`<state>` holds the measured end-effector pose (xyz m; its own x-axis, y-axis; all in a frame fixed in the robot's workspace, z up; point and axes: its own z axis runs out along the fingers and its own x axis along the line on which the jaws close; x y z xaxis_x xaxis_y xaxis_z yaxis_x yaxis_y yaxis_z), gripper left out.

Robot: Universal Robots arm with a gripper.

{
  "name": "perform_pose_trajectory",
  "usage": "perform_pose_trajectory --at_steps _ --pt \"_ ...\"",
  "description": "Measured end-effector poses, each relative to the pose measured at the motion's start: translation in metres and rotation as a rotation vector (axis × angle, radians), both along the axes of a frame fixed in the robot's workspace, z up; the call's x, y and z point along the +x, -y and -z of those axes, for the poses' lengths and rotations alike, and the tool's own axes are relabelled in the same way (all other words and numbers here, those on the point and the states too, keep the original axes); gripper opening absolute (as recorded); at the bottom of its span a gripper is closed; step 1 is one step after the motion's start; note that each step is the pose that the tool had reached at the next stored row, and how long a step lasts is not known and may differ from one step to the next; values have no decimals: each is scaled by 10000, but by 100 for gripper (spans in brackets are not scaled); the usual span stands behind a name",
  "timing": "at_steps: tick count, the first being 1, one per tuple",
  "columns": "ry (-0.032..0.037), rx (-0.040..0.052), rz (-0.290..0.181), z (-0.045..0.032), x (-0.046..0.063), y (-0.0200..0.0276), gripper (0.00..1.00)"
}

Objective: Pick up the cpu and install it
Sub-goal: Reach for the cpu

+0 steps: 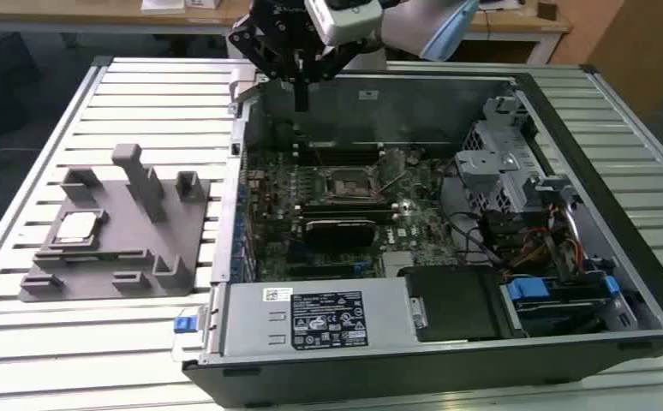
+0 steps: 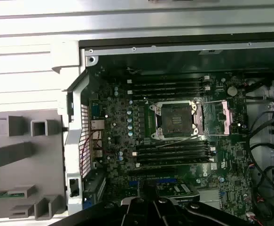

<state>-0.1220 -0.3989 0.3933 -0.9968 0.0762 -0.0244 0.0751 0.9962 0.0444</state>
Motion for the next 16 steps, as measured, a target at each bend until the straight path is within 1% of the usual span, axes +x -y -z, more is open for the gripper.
perform_pose_trajectory --at_steps 6,8,13,16 --pt "0 0 0 0 0 0 11" --pt "-1 -2 2 -1 -15 0 11" --pt "0 0 1 1 -131 0 11" --pt "0 -1 -1 4 -226 0 11"
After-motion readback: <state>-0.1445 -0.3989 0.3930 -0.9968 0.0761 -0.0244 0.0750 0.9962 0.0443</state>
